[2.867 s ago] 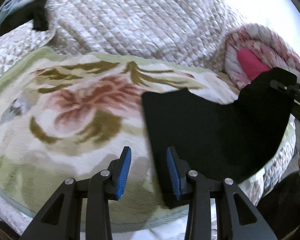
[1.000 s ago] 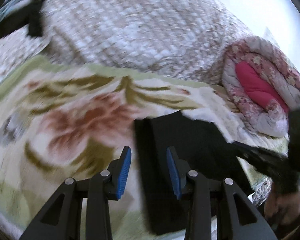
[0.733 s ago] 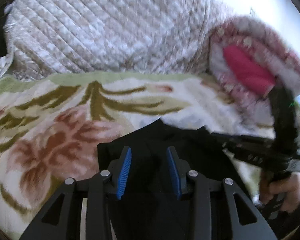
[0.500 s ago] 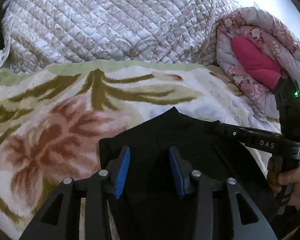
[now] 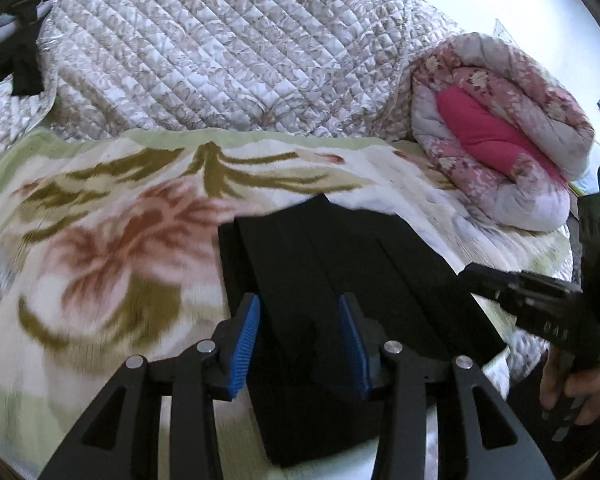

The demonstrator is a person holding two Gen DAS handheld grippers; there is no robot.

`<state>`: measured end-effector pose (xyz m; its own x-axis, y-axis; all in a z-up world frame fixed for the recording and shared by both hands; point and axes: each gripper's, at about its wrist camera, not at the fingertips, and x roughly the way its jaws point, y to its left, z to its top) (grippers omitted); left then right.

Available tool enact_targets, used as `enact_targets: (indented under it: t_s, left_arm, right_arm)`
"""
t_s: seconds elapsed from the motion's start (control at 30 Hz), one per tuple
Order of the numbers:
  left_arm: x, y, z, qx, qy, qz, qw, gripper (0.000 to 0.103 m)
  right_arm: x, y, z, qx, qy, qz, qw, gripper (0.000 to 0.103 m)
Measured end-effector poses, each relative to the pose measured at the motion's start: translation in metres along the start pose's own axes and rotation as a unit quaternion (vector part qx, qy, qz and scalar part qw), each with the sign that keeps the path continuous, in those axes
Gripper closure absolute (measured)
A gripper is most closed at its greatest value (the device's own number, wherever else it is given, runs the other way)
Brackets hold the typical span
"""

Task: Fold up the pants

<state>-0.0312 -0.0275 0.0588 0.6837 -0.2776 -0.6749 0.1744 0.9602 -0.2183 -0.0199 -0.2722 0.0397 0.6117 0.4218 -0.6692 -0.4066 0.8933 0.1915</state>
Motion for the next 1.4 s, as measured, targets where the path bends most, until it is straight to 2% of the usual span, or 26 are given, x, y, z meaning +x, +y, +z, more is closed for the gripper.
enact_targets:
  t_s: [0.2,0.27,0.53,0.87,0.97,1.03,1.1,1.23,1.4]
  left_arm:
    - [-0.009,-0.011,-0.027,0.007,0.010,0.018,0.9998,0.058]
    - [-0.004,-0.010,-0.032,0.003,0.018,0.024,0.9996,0.058]
    - [0.000,-0.009,-0.035,0.001,0.011,0.036,0.9993,0.058]
    - [0.000,-0.005,-0.034,-0.003,0.014,0.035,0.9993,0.056]
    - [-0.001,0.000,-0.031,-0.008,0.016,0.037,0.9992,0.056]
    - [-0.001,0.005,-0.028,-0.011,0.016,0.043,0.9989,0.056]
    - [-0.001,0.013,-0.023,-0.020,0.017,0.053,0.9982,0.056]
    - [-0.001,0.025,-0.011,-0.043,0.015,0.053,0.9975,0.057]
    - [0.010,0.028,0.006,-0.056,0.016,0.011,0.9982,0.056]
  right_arm:
    - [0.004,0.025,-0.030,-0.049,0.018,-0.015,0.999,0.084]
    - [0.007,0.025,-0.033,-0.058,0.013,-0.017,0.998,0.083]
    - [0.011,0.024,-0.037,-0.069,0.000,-0.025,0.997,0.082]
    - [0.008,0.019,-0.026,-0.040,0.022,-0.014,0.999,0.076]
    - [0.005,0.012,-0.021,-0.025,0.025,-0.032,0.999,0.074]
    - [0.003,0.004,-0.017,-0.012,0.022,-0.039,0.999,0.070]
    - [0.004,-0.010,-0.010,0.010,0.026,-0.045,0.999,0.060]
    - [0.013,-0.036,0.002,0.065,0.041,-0.001,0.997,0.057]
    - [0.032,-0.057,0.009,0.119,0.057,0.048,0.990,0.056]
